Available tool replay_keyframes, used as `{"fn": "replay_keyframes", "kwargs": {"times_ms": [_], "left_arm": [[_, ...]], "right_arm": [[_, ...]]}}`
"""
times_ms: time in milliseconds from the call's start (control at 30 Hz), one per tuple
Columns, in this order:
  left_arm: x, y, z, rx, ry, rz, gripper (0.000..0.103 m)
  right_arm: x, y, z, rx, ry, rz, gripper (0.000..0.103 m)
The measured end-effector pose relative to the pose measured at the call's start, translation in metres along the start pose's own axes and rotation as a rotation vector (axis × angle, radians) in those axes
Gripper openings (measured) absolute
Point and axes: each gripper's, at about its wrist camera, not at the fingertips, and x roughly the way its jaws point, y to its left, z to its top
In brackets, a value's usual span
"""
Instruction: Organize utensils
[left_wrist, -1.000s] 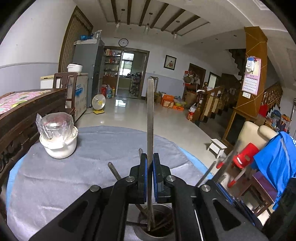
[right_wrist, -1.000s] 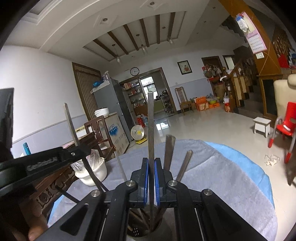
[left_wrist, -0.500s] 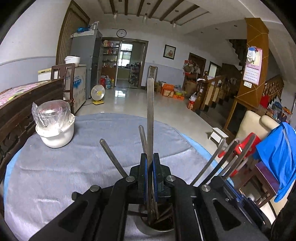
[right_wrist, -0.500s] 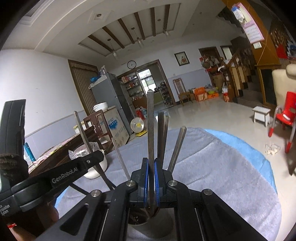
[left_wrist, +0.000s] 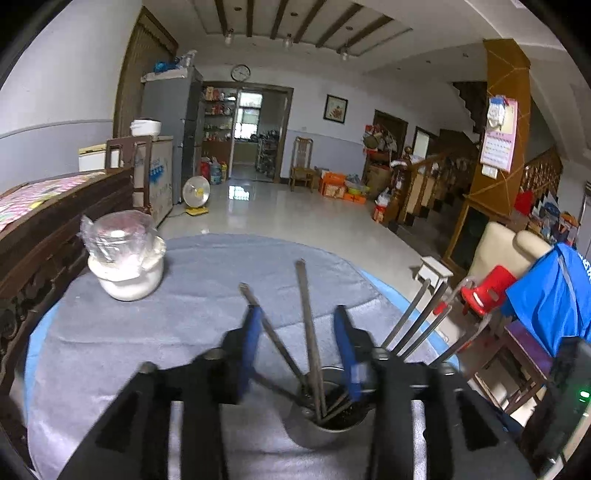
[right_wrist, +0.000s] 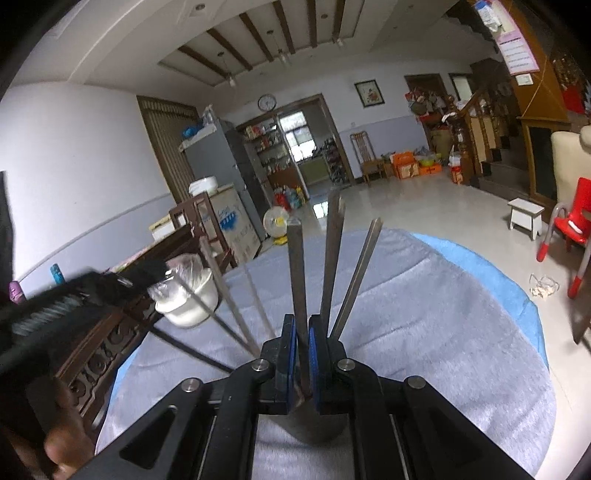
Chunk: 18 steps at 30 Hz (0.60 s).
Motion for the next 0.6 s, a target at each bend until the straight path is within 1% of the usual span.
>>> {"fn": "replay_keyframes", "kwargs": {"times_ms": [33,133,200,233,267,333,400,433,467,533,600], "left_arm": [[-0.007,0.005,0.0,-0.002,-0.012,0.005,0.048],[-0.03,0.02,-0.001,0.003,-0.018,0.042,0.062],[-0.044,0.032,-0.005,-0.005,-0.023,0.055,0.064],[-0.051,0.037,-0.007,0.0,-0.021,0.074,0.066],[-0.056,0.041,-0.01,0.008,-0.013,0.094,0.07],[-0.062,0.046,-0.013,0.024,0.008,0.116,0.075],[-0.069,0.048,-0.02,0.044,0.034,0.141,0.076],[-0.071,0.049,-0.023,0.058,0.052,0.152,0.077],[-0.074,0.049,-0.027,0.074,0.071,0.164,0.077],[-0.082,0.047,-0.035,0.1,0.088,0.179,0.078],[-0.09,0.046,-0.042,0.118,0.097,0.186,0.083]], "right_arm": [[0.0,0.001,-0.001,0.0,0.013,0.003,0.009],[0.0,0.001,-0.002,0.02,0.059,0.002,0.01],[-0.004,-0.001,-0.004,0.045,0.067,0.016,0.012],[-0.007,-0.002,-0.006,0.054,0.069,0.018,0.013],[-0.009,-0.002,-0.008,0.063,0.069,0.018,0.015],[-0.017,-0.003,-0.012,0.082,0.069,0.014,0.029],[-0.024,-0.001,-0.017,0.101,0.064,0.013,0.073],[-0.034,0.0,-0.02,0.116,0.03,0.009,0.073],[-0.041,0.001,-0.022,0.116,0.014,0.008,0.073],[-0.054,0.008,-0.025,0.103,0.009,0.018,0.073],[-0.066,0.015,-0.03,0.078,0.005,0.004,0.073]]}}
